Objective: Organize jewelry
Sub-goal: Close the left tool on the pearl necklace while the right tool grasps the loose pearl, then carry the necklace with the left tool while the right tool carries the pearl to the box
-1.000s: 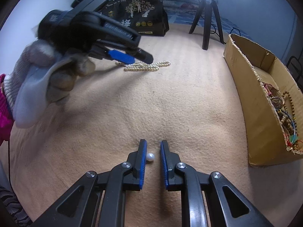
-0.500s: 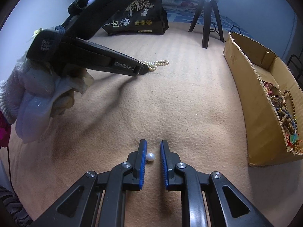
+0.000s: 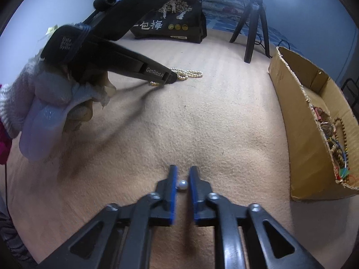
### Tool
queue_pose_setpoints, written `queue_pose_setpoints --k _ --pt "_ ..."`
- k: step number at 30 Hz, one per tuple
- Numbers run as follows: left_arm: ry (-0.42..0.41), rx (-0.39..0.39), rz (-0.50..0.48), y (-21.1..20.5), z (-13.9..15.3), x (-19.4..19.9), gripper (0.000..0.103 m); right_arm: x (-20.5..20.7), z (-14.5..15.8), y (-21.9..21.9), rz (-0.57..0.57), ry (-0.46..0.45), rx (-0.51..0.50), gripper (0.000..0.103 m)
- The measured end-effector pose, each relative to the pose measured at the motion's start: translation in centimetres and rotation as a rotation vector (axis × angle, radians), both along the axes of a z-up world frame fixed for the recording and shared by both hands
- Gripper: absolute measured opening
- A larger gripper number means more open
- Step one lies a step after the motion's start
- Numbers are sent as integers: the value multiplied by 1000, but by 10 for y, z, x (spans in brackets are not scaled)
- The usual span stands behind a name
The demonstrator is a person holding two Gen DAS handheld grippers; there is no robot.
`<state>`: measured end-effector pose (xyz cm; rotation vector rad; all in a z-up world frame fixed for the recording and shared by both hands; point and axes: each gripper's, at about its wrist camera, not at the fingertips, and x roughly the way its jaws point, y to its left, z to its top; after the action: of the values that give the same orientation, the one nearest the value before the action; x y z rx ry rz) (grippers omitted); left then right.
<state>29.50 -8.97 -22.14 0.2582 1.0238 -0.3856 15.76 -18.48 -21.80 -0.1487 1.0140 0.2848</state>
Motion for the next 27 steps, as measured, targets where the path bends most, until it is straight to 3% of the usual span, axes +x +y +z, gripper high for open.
queue_pose_setpoints --k 15,27 --pt "-20 -39 33 16 29 -12 6 2 32 -41 -112 -39 140 6" --pt "-81 -192 41 12 96 -29 6 -4 80 -67 -143 -132 169 6"
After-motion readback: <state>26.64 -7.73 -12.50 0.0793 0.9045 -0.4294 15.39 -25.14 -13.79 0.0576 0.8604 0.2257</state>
